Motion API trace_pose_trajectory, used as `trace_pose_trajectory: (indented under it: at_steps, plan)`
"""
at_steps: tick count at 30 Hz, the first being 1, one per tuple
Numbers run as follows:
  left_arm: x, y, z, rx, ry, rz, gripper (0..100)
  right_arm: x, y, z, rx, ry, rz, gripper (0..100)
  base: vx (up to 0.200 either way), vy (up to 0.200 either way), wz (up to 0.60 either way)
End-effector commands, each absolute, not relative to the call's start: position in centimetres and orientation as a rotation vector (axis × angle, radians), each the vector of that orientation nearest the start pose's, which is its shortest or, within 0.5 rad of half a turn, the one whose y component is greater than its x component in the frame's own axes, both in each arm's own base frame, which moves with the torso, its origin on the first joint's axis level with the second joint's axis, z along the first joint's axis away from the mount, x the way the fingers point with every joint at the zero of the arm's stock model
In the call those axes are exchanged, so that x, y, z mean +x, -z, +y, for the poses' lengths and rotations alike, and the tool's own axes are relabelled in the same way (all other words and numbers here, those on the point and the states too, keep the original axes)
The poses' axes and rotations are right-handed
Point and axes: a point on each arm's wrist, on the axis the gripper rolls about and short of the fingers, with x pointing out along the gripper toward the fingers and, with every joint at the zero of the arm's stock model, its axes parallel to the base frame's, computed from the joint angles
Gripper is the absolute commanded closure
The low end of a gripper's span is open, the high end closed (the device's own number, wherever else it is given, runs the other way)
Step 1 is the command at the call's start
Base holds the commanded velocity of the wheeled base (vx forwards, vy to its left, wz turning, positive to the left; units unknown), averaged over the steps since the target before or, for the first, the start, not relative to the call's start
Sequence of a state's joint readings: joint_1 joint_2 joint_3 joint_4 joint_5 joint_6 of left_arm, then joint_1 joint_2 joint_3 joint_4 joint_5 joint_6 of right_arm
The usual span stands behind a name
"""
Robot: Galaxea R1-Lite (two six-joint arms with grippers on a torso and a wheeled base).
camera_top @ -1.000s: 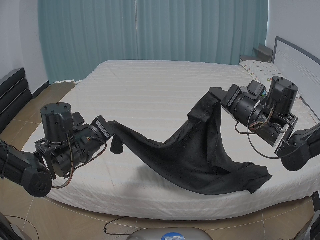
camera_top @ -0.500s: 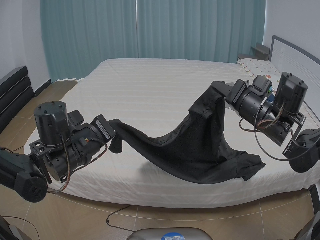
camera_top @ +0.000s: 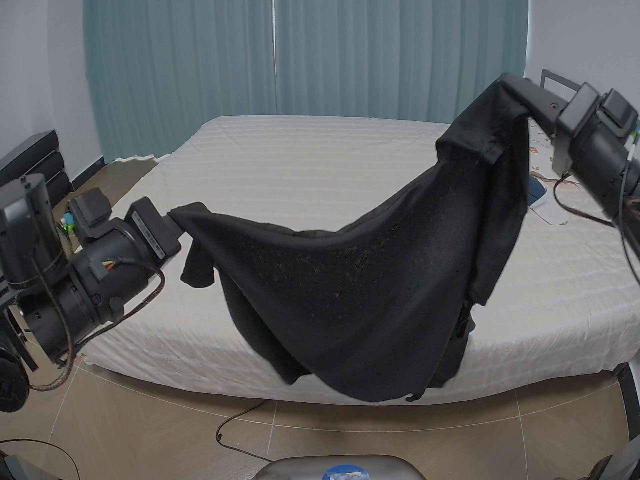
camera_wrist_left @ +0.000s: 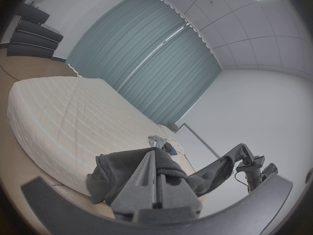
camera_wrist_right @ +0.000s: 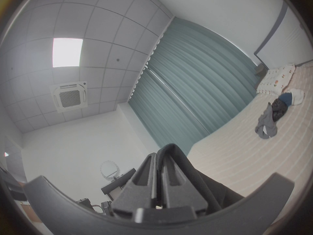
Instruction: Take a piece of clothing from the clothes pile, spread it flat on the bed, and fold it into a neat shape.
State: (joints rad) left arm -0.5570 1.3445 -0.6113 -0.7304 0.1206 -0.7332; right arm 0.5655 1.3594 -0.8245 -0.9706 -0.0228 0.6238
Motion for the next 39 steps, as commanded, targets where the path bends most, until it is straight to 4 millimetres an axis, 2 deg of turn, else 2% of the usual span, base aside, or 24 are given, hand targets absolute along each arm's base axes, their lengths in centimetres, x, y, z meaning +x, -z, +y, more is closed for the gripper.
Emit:
trace_pose_trajectory:
  at_steps: [1, 7, 11, 20, 32, 39]
  plan:
    - [17.4, -24.7, -10.3, -0.742, 0.43, 0.101, 100, 16.6, -33.1, 9.6, 0.731, -0.647, -0.336, 100, 0.0, 0.0, 0.0]
    - [18.8, -23.3, -11.0, -0.723, 0.408, 0.159, 100, 20.0, -31.4, 9.4, 0.697, -0.572, -0.283, 100, 0.0, 0.0, 0.0]
    - [20.3, -22.3, -10.9, -0.718, 0.36, 0.185, 100, 21.5, -30.3, 9.7, 0.693, -0.545, -0.247, 100, 0.2, 0.0, 0.0]
    - [21.9, -21.5, -10.5, -0.723, 0.326, 0.157, 100, 22.6, -29.6, 10.2, 0.692, -0.543, -0.251, 100, 0.2, 0.0, 0.0]
    - [22.7, -20.9, -10.7, -0.723, 0.305, 0.171, 100, 23.8, -29.0, 10.2, 0.69, -0.531, -0.265, 100, 0.2, 0.0, 0.0]
    - [23.8, -19.5, -11.3, -0.71, 0.286, 0.218, 100, 24.8, -28.0, 10.6, 0.687, -0.521, -0.237, 100, 0.2, 0.0, 0.0]
